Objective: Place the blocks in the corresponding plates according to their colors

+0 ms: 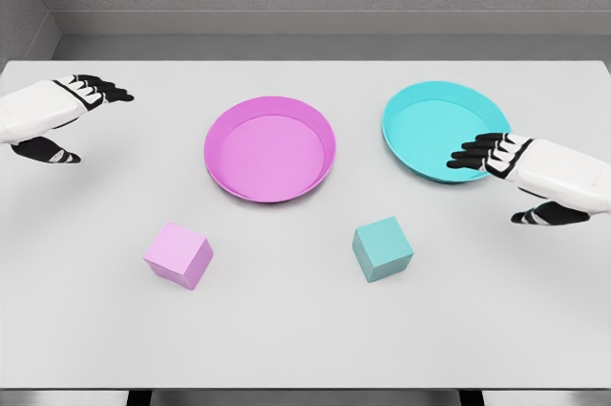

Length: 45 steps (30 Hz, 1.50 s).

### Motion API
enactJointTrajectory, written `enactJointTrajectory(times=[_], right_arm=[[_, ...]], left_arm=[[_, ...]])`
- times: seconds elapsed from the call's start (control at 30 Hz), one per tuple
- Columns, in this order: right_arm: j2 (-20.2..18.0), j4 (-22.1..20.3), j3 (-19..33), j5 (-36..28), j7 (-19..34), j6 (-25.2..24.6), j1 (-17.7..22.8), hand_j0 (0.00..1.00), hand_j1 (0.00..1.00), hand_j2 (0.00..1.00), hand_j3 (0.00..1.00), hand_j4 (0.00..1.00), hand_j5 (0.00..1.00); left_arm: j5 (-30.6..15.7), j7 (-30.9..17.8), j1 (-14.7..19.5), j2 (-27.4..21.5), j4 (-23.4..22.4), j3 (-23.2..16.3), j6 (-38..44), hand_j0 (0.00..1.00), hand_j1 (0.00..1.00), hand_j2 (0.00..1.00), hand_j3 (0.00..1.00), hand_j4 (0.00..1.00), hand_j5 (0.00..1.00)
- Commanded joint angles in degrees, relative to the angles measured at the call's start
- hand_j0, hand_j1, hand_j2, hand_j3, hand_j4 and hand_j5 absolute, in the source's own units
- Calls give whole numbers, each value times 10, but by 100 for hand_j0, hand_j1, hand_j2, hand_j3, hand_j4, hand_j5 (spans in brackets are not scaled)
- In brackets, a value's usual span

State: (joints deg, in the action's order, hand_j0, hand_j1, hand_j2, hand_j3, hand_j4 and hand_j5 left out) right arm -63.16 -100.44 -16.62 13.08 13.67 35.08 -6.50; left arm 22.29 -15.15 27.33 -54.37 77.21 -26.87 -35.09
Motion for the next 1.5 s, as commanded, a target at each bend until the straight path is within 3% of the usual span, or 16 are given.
enactJointTrajectory(times=[0.0, 0.17, 0.23, 0.3, 0.5, 0.57, 0.7, 0.87, 1.17, 1.47], right_arm=[[-1, 0, 0, -3, 4, -1, 0, 100, 100, 100, 100, 100, 100], [8, 0, 2, -6, 13, -1, 1, 100, 100, 100, 100, 100, 100], [30, 0, -2, -6, 112, -18, -8, 100, 100, 100, 100, 100, 100], [38, 0, -10, -6, 146, -68, -12, 100, 100, 100, 100, 100, 100], [64, 0, -120, -5, 207, -111, -112, 100, 100, 100, 100, 100, 100], [71, 0, -141, -6, 213, -116, -134, 100, 100, 100, 100, 100, 100], [102, 0, -232, -6, 213, -116, -219, 100, 100, 100, 100, 100, 100], [132, 0, -308, -4, 213, -139, -271, 100, 100, 100, 100, 100, 100], [144, 0, -331, -4, 213, -134, -282, 100, 100, 100, 100, 100, 100], [139, 3, -341, -3, 213, -139, -281, 100, 100, 100, 100, 100, 100]], left_arm=[[-4, 0, 0, -2, 5, 2, 1, 100, 100, 100, 100, 100, 100], [-1, 0, -4, -10, 19, 1, 1, 100, 100, 100, 100, 100, 100], [6, -1, -28, -30, 55, -1, 1, 100, 100, 100, 100, 100, 100], [22, -1, -43, -35, 79, -2, 1, 100, 100, 100, 100, 100, 100], [55, -1, -103, -78, 180, -3, 1, 100, 100, 100, 100, 100, 100], [57, -1, -115, -88, 191, -1, 1, 100, 100, 100, 100, 100, 100], [77, -1, -140, -86, 230, -3, 1, 100, 100, 100, 100, 100, 100], [85, -1, -152, -77, 243, -5, 1, 100, 100, 100, 100, 100, 100], [84, 1, -160, -35, 247, -5, 1, 100, 100, 100, 100, 100, 100], [85, -1, -163, -30, 251, -14, 1, 100, 100, 100, 100, 100, 100]])
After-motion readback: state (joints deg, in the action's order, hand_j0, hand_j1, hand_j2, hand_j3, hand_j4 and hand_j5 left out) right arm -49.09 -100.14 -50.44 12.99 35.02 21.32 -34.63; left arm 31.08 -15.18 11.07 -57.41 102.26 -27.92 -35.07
